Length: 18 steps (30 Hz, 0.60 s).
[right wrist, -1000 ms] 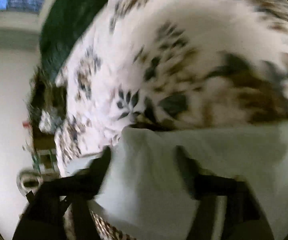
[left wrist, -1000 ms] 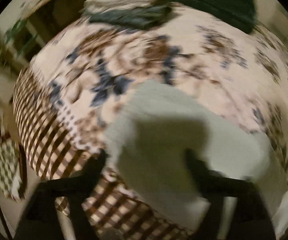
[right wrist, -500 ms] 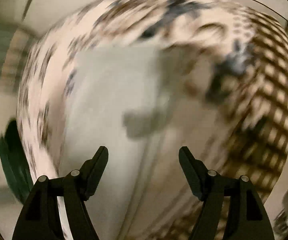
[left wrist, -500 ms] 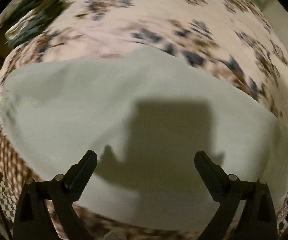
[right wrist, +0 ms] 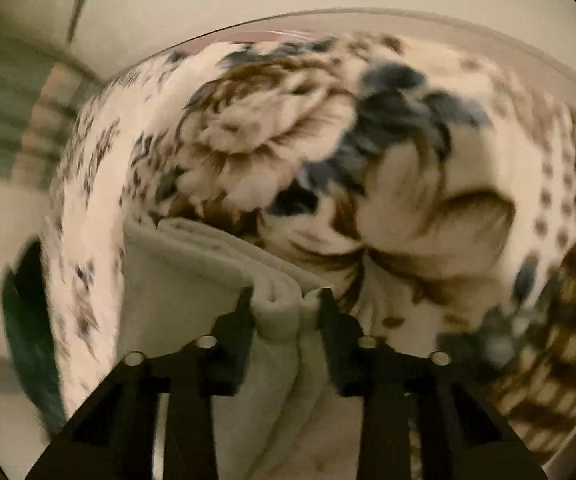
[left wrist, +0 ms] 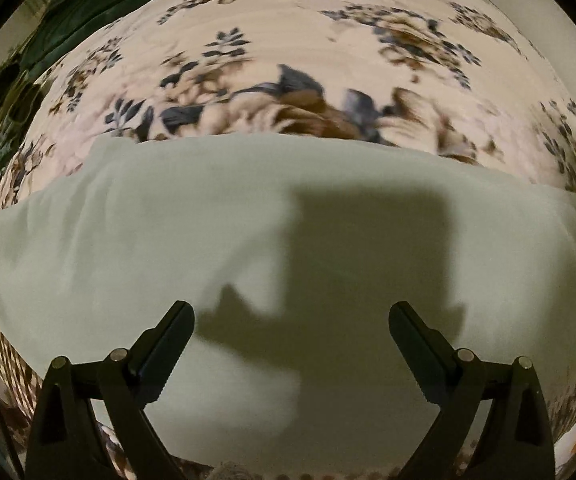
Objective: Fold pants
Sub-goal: 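Fold the sweatpants over with both tools and press the fold flat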
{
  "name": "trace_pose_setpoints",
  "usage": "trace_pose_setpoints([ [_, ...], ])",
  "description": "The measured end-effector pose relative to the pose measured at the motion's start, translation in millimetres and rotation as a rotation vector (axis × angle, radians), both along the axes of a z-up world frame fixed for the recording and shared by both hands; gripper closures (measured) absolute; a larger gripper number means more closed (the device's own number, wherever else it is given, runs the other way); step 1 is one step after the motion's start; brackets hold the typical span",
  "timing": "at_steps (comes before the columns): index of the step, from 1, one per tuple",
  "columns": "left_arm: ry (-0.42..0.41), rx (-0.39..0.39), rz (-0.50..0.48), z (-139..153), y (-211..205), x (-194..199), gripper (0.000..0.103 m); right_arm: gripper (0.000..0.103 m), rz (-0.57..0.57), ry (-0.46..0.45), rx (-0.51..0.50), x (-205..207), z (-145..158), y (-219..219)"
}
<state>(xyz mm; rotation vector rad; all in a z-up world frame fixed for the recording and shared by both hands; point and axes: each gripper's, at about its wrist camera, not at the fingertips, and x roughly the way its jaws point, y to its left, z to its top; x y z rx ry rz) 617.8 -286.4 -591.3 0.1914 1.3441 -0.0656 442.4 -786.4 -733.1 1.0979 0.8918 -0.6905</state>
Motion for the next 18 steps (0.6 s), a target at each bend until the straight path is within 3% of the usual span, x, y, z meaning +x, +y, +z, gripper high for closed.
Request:
trace_pose_setpoints([
  [3,-0.001,0.007,-0.017,-0.4,-7.7,-3.7,0.003,0.078,-0.028,-0.028,-0.022,-13.2,16.6,-0.6],
  [5,0.003,0.020,-0.022,-4.3,-10.1,-4.3,0.003,0.078,-0.020,0.007,-0.033,-25.4,21.7,2.2],
  [8,0.025,0.021,-0.006,-12.5,-7.6,-4.2,0.003,0.076,-0.020,0.051,0.065,-31.0,-11.8,-2.2],
  [10,0.030,0.021,-0.003,-17.1,-5.3,-3.7,0.003,0.065,-0.064,-0.026,0.199,-38.7,-35.2,-13.0],
  [13,0.054,-0.006,0.005,-29.7,0.3,-4.0,0.003,0.040,-0.141,-0.119,0.278,-55.5,-42.3,-22.9],
  [16,0.108,-0.030,0.046,-48.7,9.0,-2.7,0.003,0.038,-0.187,-0.157,0.267,-72.3,-39.9,-25.4],
  [18,0.107,-0.038,0.046,-52.3,9.8,-1.3,0.002,0.036,-0.193,-0.187,0.311,-75.3,-50.0,-22.6],
])
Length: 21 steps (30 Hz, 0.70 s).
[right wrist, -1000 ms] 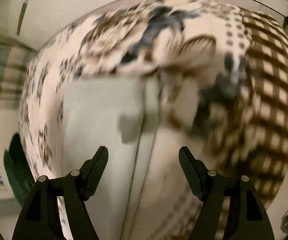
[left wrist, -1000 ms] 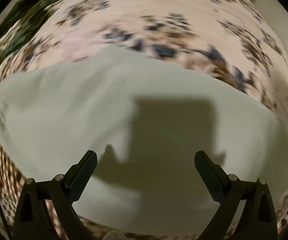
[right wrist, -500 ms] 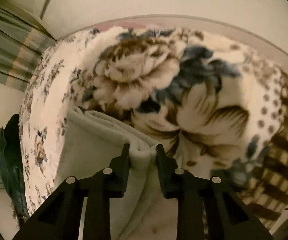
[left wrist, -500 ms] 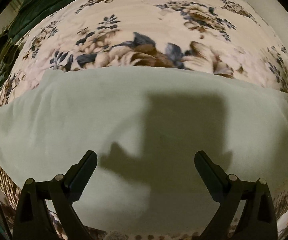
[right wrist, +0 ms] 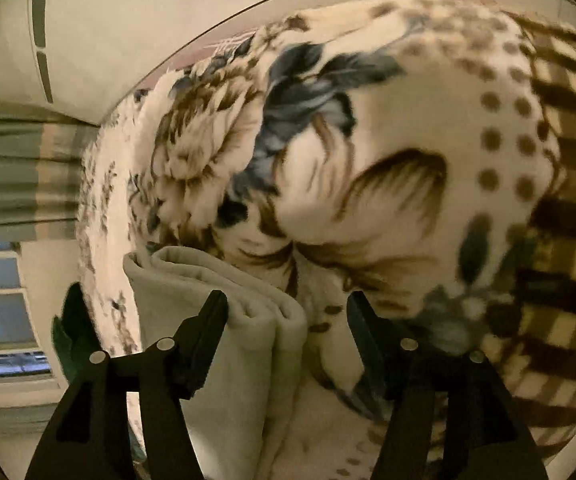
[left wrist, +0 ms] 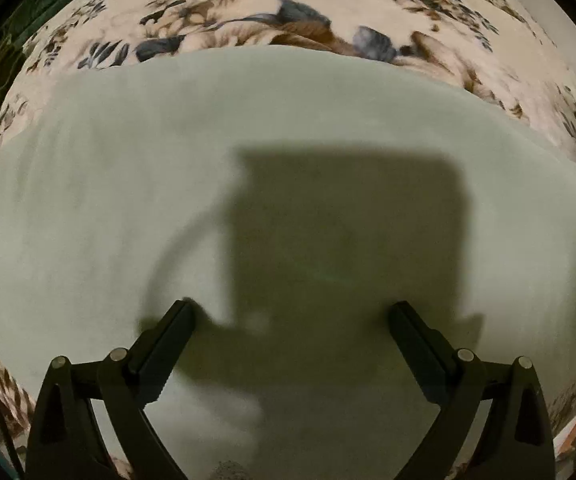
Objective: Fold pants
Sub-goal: 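Fold the sweatpants over with both tools and press the fold flat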
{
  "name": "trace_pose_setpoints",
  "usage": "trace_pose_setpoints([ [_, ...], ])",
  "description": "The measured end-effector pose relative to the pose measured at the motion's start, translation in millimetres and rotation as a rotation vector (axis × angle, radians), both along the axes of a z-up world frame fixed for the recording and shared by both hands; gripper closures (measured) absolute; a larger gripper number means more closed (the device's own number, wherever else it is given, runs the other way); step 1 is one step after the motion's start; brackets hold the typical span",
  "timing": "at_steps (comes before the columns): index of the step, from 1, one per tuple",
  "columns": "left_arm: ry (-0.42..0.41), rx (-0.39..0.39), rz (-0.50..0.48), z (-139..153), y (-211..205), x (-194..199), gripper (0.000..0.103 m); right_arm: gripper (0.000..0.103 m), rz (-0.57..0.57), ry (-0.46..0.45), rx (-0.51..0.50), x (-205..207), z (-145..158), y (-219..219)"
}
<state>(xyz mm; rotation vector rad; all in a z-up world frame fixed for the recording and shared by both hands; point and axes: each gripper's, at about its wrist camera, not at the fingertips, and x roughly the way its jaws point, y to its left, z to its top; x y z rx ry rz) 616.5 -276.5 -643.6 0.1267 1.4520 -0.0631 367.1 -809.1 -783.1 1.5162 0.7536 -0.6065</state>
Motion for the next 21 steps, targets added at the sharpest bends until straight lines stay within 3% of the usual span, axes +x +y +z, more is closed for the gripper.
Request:
trace_pose_setpoints([
  [4,0.006,-0.005,0.004,-0.8,-0.6,0.8,0.001,0.035,0.043,-0.142,0.123,16.7,-27.9,11.8],
  [8,0.003,-0.006,-0.001,-1.4,-2.2,-1.3,0.001,0.020,0.151,-0.213,0.120,50.8,-34.7,18.6],
  [12,-0.001,-0.001,0.006,-3.2,1.1,0.9,0.001,0.021,0.245,-0.220,0.088,84.3,-35.1,22.1],
  [13,-0.001,0.000,0.008,-3.6,1.0,0.7,0.001,0.035,0.268,-0.209,0.072,91.6,-33.5,23.5],
  [14,-0.001,-0.002,0.010,-4.0,1.0,0.7,0.001,0.071,0.285,-0.210,0.064,97.2,-33.0,24.4],
  [15,0.001,-0.005,0.011,-4.0,1.3,0.2,0.001,0.079,0.292,-0.225,0.078,103.8,-33.7,26.1],
  [18,0.017,-0.028,0.008,-6.7,3.2,3.6,0.000,0.082,0.260,-0.172,0.022,108.5,-23.6,16.6],
  [21,0.035,-0.026,0.005,-8.6,6.6,9.3,0.000,0.083,0.215,-0.157,0.036,105.7,-27.3,6.7],
])
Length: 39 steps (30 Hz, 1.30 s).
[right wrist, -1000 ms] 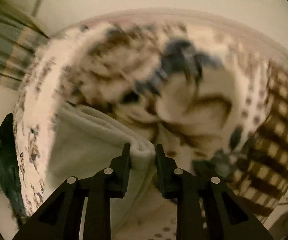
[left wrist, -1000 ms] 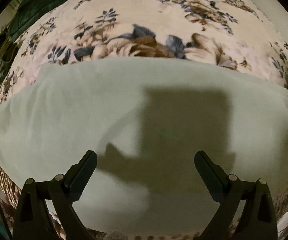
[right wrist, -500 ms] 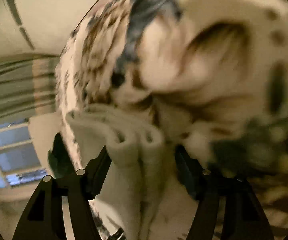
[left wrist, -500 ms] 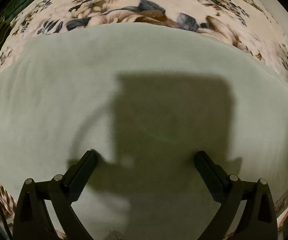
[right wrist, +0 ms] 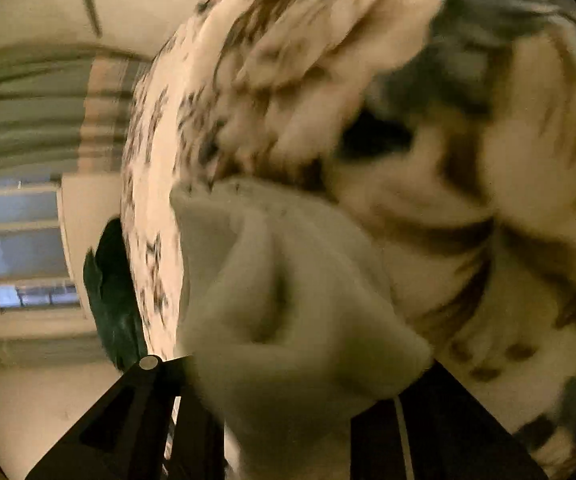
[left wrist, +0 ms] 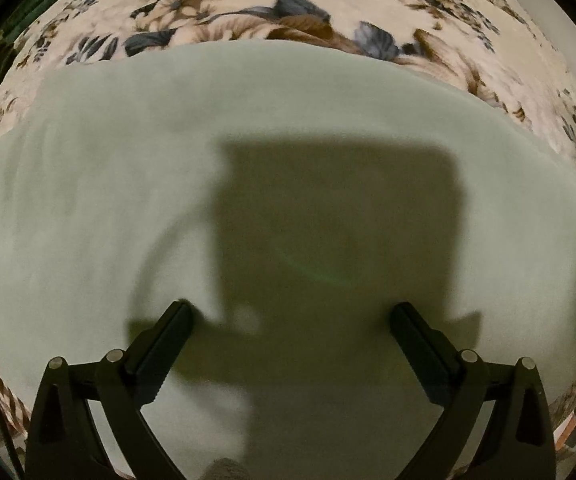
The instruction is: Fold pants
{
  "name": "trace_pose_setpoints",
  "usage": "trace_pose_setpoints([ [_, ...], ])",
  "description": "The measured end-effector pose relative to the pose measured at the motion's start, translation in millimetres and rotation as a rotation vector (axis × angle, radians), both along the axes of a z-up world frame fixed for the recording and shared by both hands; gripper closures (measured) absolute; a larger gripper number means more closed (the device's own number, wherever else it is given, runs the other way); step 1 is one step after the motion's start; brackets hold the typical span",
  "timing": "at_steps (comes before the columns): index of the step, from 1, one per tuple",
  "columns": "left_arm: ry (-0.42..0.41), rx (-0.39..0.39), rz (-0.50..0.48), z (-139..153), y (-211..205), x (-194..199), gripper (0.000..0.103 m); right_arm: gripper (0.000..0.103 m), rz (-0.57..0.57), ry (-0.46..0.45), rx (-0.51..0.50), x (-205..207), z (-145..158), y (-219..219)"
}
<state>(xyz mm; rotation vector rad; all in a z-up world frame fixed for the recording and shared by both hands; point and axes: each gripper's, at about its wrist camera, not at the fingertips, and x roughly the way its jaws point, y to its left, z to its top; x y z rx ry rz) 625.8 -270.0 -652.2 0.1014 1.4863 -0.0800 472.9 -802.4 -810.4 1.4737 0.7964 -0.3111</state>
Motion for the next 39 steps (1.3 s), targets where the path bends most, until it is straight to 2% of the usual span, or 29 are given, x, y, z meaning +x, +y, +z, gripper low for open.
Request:
trace_pose_setpoints([
  [2,0.002,-0.015,0.014,6.2,2.9,2.7,0.000,0.083,0.003,0.007,-0.003,2.8,1.9,2.9],
  [3,-0.006,-0.031,0.031,12.6,7.1,4.9,0.000,0.083,0.009,-0.001,-0.024,6.3,13.4,6.8],
  [5,-0.041,-0.075,0.085,33.6,23.2,6.6,0.000,0.083,0.029,-0.022,-0.070,10.3,38.1,14.3],
  [8,-0.088,-0.108,0.147,62.2,52.8,6.9,0.000,0.083,0.106,-0.043,-0.209,20.7,96.1,41.2],
  [9,-0.110,-0.118,0.174,74.4,69.2,6.6,0.000,0.083,0.142,-0.048,-0.275,29.4,121.2,57.7],
  [12,-0.166,-0.120,0.235,103.6,113.8,2.5,0.000,0.083,0.225,-0.056,-0.410,49.8,171.0,109.0],
  [16,-0.232,-0.102,0.323,138.4,189.2,-6.2,0.000,0.083,0.355,-0.050,-0.547,88.5,207.6,198.1],
  [20,-0.247,-0.073,0.416,154.9,260.2,-15.9,0.000,0.083,0.518,-0.029,-0.601,131.6,202.1,316.3],
  [23,-0.245,-0.027,0.494,163.4,319.0,-27.5,0.000,0.083,0.665,-0.001,-0.653,154.8,180.4,417.9],
  [28,-0.236,0.017,0.568,163.3,383.4,-41.7,0.000,0.083,0.987,-0.014,-0.843,170.1,150.4,592.8],
  [31,-0.230,0.020,0.573,159.2,400.9,-40.7,0.000,0.082,1.163,-0.002,-0.943,161.7,128.6,667.7],
  [32,-0.226,0.012,0.567,157.7,405.1,-38.4,0.000,0.081,1.221,0.045,-0.975,161.6,117.0,684.4],
  [34,-0.222,-0.007,0.549,155.8,404.8,-33.1,0.000,0.072,1.254,0.093,-1.015,157.0,110.4,700.8],
  [36,-0.229,-0.042,0.515,157.7,395.9,-25.9,0.000,0.057,1.255,0.076,-0.919,158.8,116.8,694.1],
  [37,-0.233,-0.058,0.499,158.5,390.8,-22.7,0.000,0.031,1.267,0.050,-0.767,161.9,122.1,684.4],
  [38,-0.235,-0.084,0.471,158.8,382.6,-16.6,0.000,0.018,1.261,0.026,-0.647,164.2,127.5,673.2],
  [39,-0.234,-0.111,0.455,158.5,375.9,-12.1,0.000,0.018,1.211,-0.021,-0.479,162.8,139.8,652.1],
])
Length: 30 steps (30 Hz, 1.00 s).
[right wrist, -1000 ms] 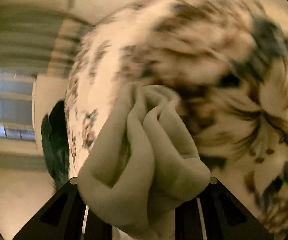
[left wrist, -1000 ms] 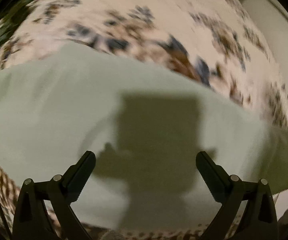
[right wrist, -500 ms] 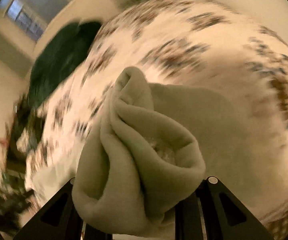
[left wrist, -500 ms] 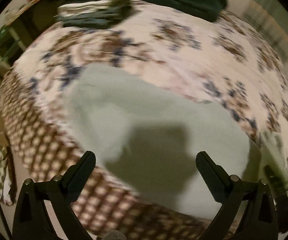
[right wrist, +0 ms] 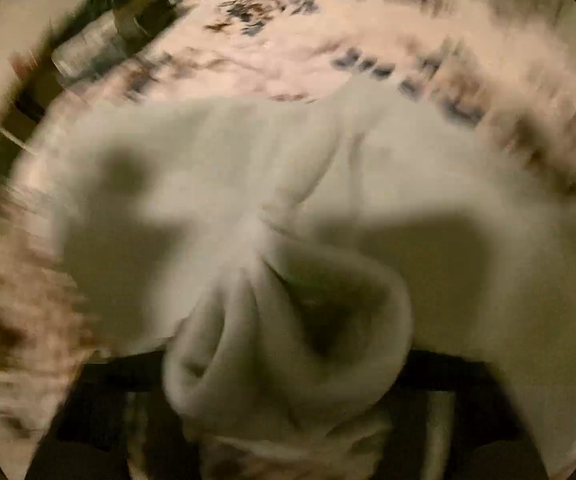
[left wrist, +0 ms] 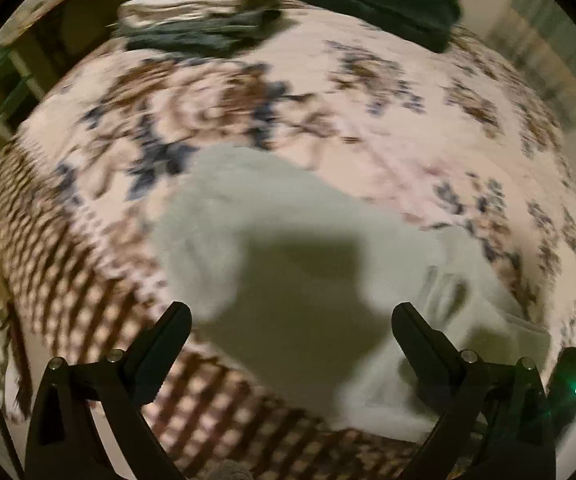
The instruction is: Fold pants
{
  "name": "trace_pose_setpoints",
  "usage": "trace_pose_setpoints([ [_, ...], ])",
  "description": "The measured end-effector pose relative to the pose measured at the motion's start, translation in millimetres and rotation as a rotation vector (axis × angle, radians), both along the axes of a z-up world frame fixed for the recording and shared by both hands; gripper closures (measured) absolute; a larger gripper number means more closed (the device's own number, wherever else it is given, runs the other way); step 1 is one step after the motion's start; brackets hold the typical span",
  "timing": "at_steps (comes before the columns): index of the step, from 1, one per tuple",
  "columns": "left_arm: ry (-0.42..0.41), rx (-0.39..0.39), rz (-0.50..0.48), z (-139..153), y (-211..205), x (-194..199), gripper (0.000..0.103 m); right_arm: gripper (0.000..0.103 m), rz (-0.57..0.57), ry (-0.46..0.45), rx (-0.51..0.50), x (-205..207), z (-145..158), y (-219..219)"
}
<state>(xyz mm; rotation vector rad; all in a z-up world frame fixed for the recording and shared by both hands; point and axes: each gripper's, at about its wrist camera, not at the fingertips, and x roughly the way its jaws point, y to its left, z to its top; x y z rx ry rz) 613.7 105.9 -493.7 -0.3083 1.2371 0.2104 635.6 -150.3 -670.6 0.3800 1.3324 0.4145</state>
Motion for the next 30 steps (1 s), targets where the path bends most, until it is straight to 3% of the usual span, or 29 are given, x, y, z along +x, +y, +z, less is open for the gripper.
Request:
trace_pose_setpoints([
  [3,0.009,-0.113,-0.054,-9.8,-23.8,16.5,0.000,0.018,-0.129,0.008,0.178,-12.4,34.2,-57.3],
  [4,0.023,-0.142,-0.078,-16.0,-33.4,22.8,0.000,0.018,-0.179,0.003,0.183,-18.4,43.0,-78.3],
  [7,0.087,-0.193,-0.168,-46.3,-70.7,45.6,0.000,0.018,-0.336,0.029,0.085,-36.7,53.7,-141.9],
  [11,0.212,-0.236,-0.284,-96.1,-114.4,71.4,0.002,0.018,-0.506,0.097,-0.017,-55.1,35.1,-220.8],
  [12,0.242,-0.243,-0.309,-106.6,-122.6,73.2,0.018,0.018,-0.546,0.127,-0.029,-58.9,24.4,-239.2],
  [14,0.285,-0.228,-0.353,-119.5,-133.6,73.4,0.061,0.018,-0.587,0.172,-0.027,-60.1,0.9,-269.4],
  [17,0.250,-0.097,-0.446,-104.9,-138.9,58.3,0.070,0.018,-0.563,0.240,-0.022,-57.7,-26.6,-282.7],
  [19,0.244,-0.010,-0.477,-104.8,-131.7,49.6,0.068,0.018,-0.487,0.273,-0.107,-55.2,-43.5,-278.1],
  [21,0.266,-0.048,-0.436,-113.7,-117.5,46.2,0.066,0.018,-0.481,0.264,-0.141,-57.4,-52.3,-278.8],
  [23,0.271,-0.079,-0.416,-110.4,-115.9,46.9,0.061,0.018,-0.515,0.286,-0.098,-61.4,-63.6,-281.9],
  [25,0.300,-0.143,-0.382,-104.3,-111.7,46.1,0.050,0.018,-0.552,0.314,-0.053,-67.9,-66.8,-285.9],
  [27,0.321,-0.261,-0.318,-103.4,-101.9,38.6,0.030,0.018,-0.589,0.317,0.011,-79.4,-60.1,-291.3],
  [30,0.365,-0.378,-0.261,-118.1,-98.1,21.6,0.030,0.018,-0.611,0.327,0.073,-101.7,-52.3,-295.0],
])
